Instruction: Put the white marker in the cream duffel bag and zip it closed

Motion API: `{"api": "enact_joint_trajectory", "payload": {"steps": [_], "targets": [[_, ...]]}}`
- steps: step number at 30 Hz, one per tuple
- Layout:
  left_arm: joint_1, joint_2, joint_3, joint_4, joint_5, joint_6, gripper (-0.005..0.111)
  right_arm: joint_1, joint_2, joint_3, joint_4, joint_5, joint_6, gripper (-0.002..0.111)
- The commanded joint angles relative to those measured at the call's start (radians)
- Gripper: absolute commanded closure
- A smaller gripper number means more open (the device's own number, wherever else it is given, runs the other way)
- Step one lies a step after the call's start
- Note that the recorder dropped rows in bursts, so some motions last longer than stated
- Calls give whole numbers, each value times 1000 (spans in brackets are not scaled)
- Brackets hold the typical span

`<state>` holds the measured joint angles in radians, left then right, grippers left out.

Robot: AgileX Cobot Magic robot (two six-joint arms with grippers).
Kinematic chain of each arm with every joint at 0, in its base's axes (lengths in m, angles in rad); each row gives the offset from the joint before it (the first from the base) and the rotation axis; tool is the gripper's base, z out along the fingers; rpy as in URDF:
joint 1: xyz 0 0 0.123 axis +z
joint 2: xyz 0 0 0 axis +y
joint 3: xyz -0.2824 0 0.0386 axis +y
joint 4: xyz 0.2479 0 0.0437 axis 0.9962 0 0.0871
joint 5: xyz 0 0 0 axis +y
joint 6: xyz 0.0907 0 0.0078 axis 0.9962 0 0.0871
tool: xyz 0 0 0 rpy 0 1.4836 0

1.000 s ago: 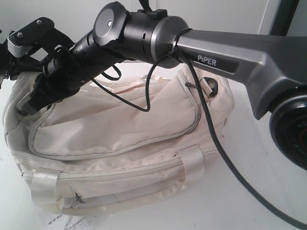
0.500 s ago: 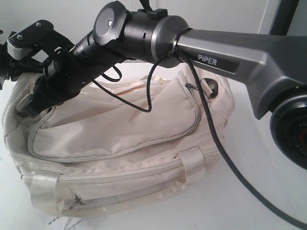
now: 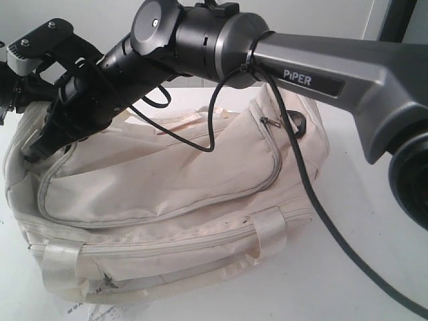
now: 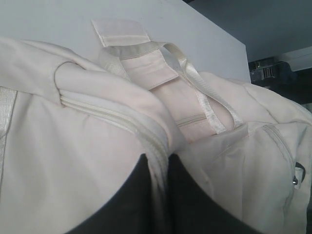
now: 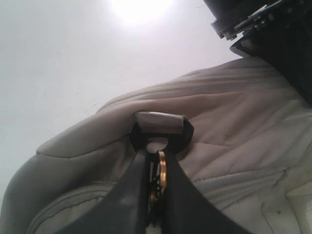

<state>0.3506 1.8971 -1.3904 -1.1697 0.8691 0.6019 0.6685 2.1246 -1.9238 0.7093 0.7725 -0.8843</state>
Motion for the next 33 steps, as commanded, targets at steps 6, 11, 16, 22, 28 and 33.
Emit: {"api": "enact_joint_trajectory", "payload": {"steps": [6,11,16,22,28,33], "targets": [[18,1,-8,-104,-188,-3,107,21,-19,2,132,212,5,108],[39,1,-8,-108,-199,-21,107,21,-19,2,151,213,5,108],[57,1,-8,-108,-201,-25,107,21,-19,7,149,192,5,108],[57,1,-8,-108,-208,-26,107,27,-16,8,154,213,5,108],[57,1,-8,-106,-212,-26,107,45,-16,8,167,267,5,108],[57,1,-8,-106,-212,-26,107,53,-16,8,212,269,-6,108]]}}
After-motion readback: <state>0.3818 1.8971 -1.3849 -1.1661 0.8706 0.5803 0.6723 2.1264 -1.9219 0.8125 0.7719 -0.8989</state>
